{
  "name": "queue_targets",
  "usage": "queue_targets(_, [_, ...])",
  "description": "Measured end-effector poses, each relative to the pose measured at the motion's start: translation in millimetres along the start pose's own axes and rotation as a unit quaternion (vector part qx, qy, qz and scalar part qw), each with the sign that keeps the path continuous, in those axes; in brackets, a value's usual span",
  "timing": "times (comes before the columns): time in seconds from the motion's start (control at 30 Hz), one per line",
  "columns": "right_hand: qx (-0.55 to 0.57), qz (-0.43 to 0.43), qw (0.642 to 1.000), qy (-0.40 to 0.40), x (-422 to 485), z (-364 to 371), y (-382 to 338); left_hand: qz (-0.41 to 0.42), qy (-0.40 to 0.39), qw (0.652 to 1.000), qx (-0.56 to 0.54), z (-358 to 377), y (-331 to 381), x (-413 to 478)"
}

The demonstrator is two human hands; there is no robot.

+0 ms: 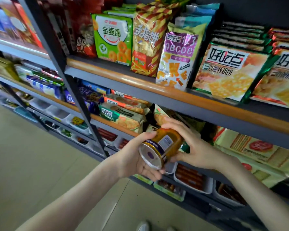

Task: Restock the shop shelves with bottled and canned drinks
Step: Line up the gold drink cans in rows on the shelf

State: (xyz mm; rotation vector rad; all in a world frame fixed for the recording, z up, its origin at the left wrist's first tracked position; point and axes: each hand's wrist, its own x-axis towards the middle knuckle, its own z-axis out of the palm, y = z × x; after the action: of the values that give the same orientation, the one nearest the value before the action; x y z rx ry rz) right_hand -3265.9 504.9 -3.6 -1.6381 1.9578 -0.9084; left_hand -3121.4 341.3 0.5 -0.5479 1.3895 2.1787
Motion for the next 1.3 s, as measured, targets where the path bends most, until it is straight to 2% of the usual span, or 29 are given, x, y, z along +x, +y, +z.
queue_targets(0.1, [0.083,0.018,0.996,-0.011,0.7,0.6,4.4,-0.053,-0.046,0.997,0.038,-9.9,2.2,6.4])
queue_targets(0.17, [0.169,0.049,0.984,-0.003,-2.3,4.7,7.3,-0.094,-0.044,0.994,0.039,-10.2,4.7,8.8])
queue_targets(0.23, [0.235,0.086,0.968,0.004,-7.7,10.9,11.0,-0.095,0.031,0.995,0.025,-7.2,6.1,10.6])
queue_targets(0.3, [0.273,0.137,0.952,0.013,-12.4,18.9,13.7,0.004,0.166,0.984,0.058,-7.3,5.7,14.0])
queue_targets(0.33, [0.293,0.162,0.942,0.02,-13.7,23.5,14.8,0.065,0.199,0.972,0.104,-7.7,6.3,13.4])
queue_targets(0.37, [0.314,0.187,0.93,0.028,-14.7,28.0,16.8,0.122,0.196,0.96,0.156,-7.9,7.2,11.7])
queue_targets(0.43, [0.354,0.233,0.904,0.049,-14.2,35.2,19.2,0.185,0.15,0.915,0.325,-7.7,7.4,8.0])
queue_targets(0.5, [0.386,0.275,0.877,0.077,-12.4,37.2,18.0,0.179,0.141,0.835,0.5,-6.7,3.2,12.1])
queue_targets(0.53, [0.388,0.296,0.868,0.088,-11.3,36.9,18.2,0.166,0.149,0.808,0.546,-5.4,0.5,15.8])
queue_targets(0.57, [0.382,0.316,0.864,0.092,-10.0,35.9,17.5,0.152,0.159,0.797,0.562,-3.8,-1.5,19.8])
queue_targets(0.63, [0.381,0.341,0.856,0.082,-8.0,35.4,16.0,0.129,0.168,0.807,0.551,-1.7,-4.2,25.3])
queue_targets(0.67, [0.398,0.352,0.843,0.081,-7.4,36.1,16.7,0.117,0.165,0.828,0.523,-3.1,-5.6,28.9])
queue_targets(0.73, [0.441,0.377,0.809,0.097,-8.0,35.6,17.3,0.097,0.135,0.898,0.408,-5.4,-6.8,32.5])
queue_targets(0.8, [0.446,0.374,0.807,0.1,-10.1,32.7,19.1,0.078,0.087,0.956,0.269,-8.7,-10.2,32.9])
queue_targets(0.87, [0.447,0.349,0.818,0.098,-11.0,29.5,19.1,0.056,0.051,0.982,0.174,-14.3,-16.3,34.0])
queue_targets(0.97, [0.456,0.307,0.83,0.092,-9.4,26.3,17.3,0.06,0.01,0.994,0.095,-23.3,-24.3,37.4])
queue_targets(1.07, [0.441,0.276,0.851,0.072,-5.6,28.3,12.6,0.101,-0.017,0.993,0.066,-30.6,-27.3,38.6])
queue_targets(1.13, [0.468,0.259,0.842,0.063,-2.2,30.3,6.5,0.114,-0.028,0.992,0.052,-32.6,-27.6,37.3])
queue_targets(1.2, [0.495,0.23,0.835,0.06,0.5,29.6,-0.1,0.125,-0.027,0.99,0.064,-32.0,-24.4,32.1])
queue_targets(1.3, [0.437,0.157,0.882,0.083,2.6,23.0,-8.7,0.155,-0.013,0.976,0.154,-31.0,-11.1,18.7])
